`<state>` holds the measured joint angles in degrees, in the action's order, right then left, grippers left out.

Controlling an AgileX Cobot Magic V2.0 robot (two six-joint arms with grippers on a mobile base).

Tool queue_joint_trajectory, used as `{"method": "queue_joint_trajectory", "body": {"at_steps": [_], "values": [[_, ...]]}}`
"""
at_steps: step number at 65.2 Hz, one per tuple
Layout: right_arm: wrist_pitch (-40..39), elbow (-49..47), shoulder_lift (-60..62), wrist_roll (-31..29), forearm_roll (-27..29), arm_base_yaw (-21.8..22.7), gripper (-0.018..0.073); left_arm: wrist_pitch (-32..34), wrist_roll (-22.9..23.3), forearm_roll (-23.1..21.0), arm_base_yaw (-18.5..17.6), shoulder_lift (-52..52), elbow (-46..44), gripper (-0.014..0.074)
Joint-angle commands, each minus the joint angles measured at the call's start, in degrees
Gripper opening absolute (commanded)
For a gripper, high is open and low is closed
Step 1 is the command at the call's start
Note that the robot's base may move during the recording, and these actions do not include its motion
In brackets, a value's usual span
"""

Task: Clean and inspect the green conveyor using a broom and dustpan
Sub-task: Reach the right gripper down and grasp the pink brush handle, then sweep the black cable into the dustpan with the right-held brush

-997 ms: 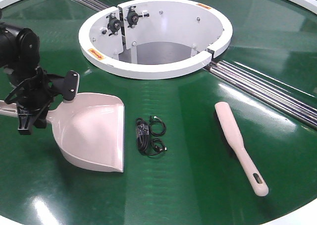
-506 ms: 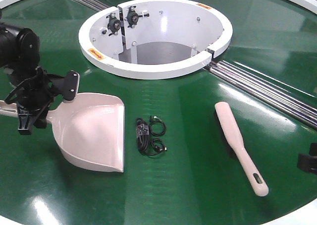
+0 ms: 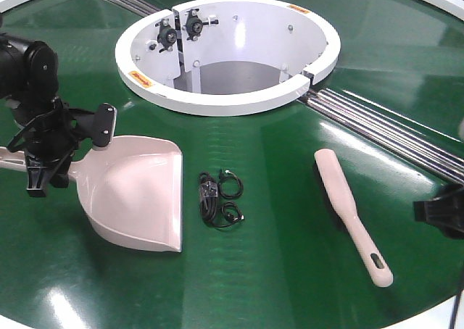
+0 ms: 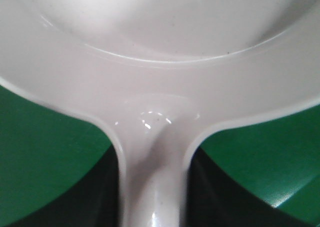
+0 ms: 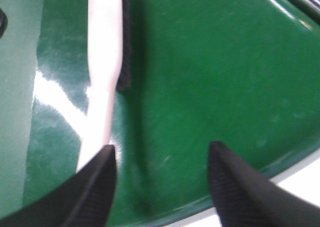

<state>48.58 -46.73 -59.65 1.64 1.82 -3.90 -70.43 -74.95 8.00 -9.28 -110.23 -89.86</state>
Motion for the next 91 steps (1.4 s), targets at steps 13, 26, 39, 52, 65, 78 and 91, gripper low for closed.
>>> {"method": "queue_joint_trajectory", "body": {"at_steps": [13, 26, 39, 52, 65, 78, 91], "values": [[0.4, -9.3, -10.1, 3.0, -3.3, -11.3, 0.0463, -1.0, 0.2, -1.8, -0.6, 2.7, -1.7, 0.0004], [0.9, -11.9, -18.3, 11.1, -5.5, -12.8, 0.0463, -1.0, 0.2, -1.8, -0.6, 2.7, -1.7, 0.0004], [2.8, -15.0, -24.7, 10.5, -4.4, -12.8, 0.0463, -1.0, 0.2, -1.8, -0.6, 2.7, -1.7, 0.0004], [3.8, -17.7, -30.5, 8.7, -3.8, -12.8, 0.0463, -1.0, 0.2, -1.8, -0.6, 2.7, -1.7, 0.0004], [6.2, -19.4, -35.8, 8.6, -3.8, -12.8, 0.0463, -1.0, 0.2, -1.8, -0.6, 2.7, -1.7, 0.0004], [8.5, -21.1, -40.0, 8.6, -4.8, -12.8, 0.0406, -1.0, 0.2, -1.8, -0.6, 2.7, -1.7, 0.0004], [7.6, -21.3, -40.7, 8.6, -5.2, -12.8, 0.0195, -1.0, 0.2, -1.8, -0.6, 2.7, -1.7, 0.0004]]}}
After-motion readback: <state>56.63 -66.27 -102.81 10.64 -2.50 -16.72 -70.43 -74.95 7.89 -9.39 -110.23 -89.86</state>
